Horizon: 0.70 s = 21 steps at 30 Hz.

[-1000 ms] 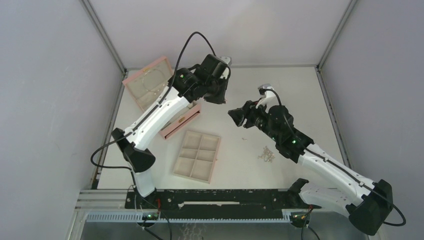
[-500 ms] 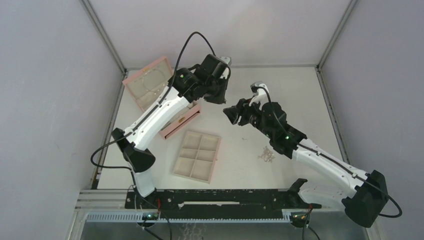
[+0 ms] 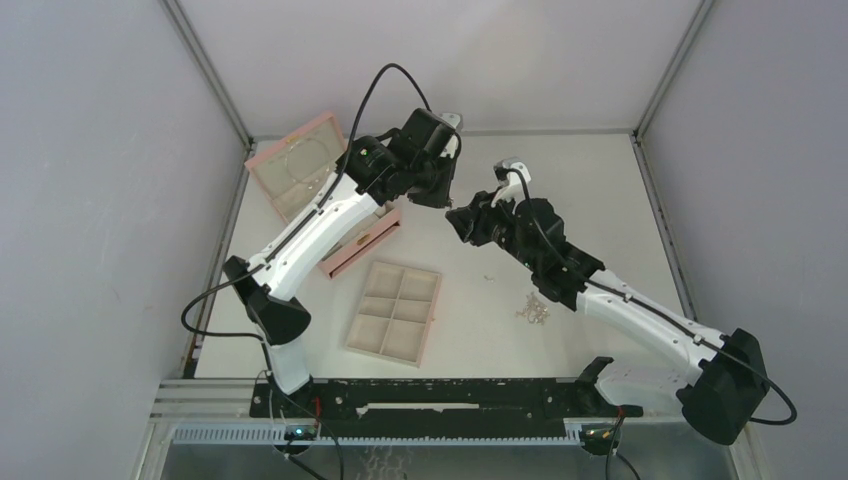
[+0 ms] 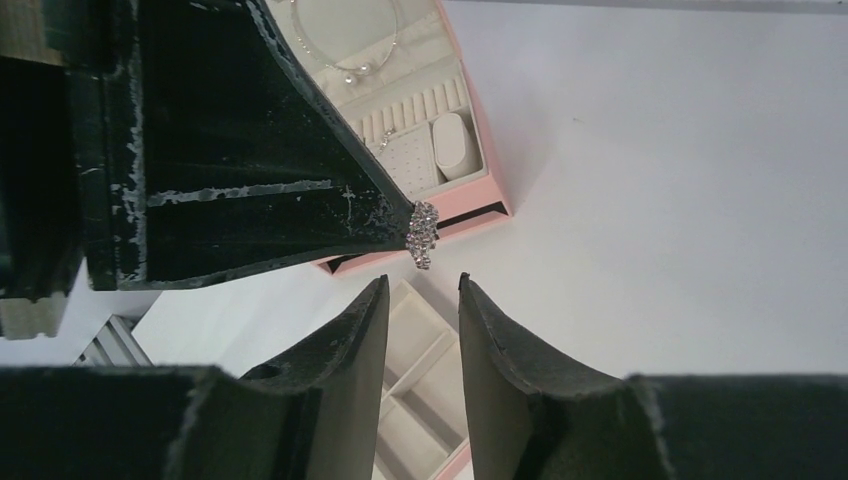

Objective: Organize the mixed jewelry
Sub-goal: Pick up the jewelry from the center of the board.

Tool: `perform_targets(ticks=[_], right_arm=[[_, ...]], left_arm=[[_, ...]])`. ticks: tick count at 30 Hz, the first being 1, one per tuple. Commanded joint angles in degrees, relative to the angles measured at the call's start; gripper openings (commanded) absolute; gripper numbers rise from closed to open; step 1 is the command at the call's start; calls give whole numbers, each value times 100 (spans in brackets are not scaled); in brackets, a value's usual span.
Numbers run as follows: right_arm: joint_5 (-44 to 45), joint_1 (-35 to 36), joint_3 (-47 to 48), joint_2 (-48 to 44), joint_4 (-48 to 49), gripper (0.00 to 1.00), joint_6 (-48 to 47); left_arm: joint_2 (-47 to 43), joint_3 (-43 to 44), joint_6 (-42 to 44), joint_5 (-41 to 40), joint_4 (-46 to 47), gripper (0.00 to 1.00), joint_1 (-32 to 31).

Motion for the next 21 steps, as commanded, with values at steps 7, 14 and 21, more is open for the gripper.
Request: perform_targets(ticks=[7,14,21], right_arm=[[132,50,389,120,361,38,-105],[172,48,440,159,387,33,-133],[236,47,457,183,380,27,-125]], left_arm=[[-154,184,-75,31,102,0,-24],[-171,162,-31,68,104,0,-17],[-172,146,-14,86,103,0,-22]])
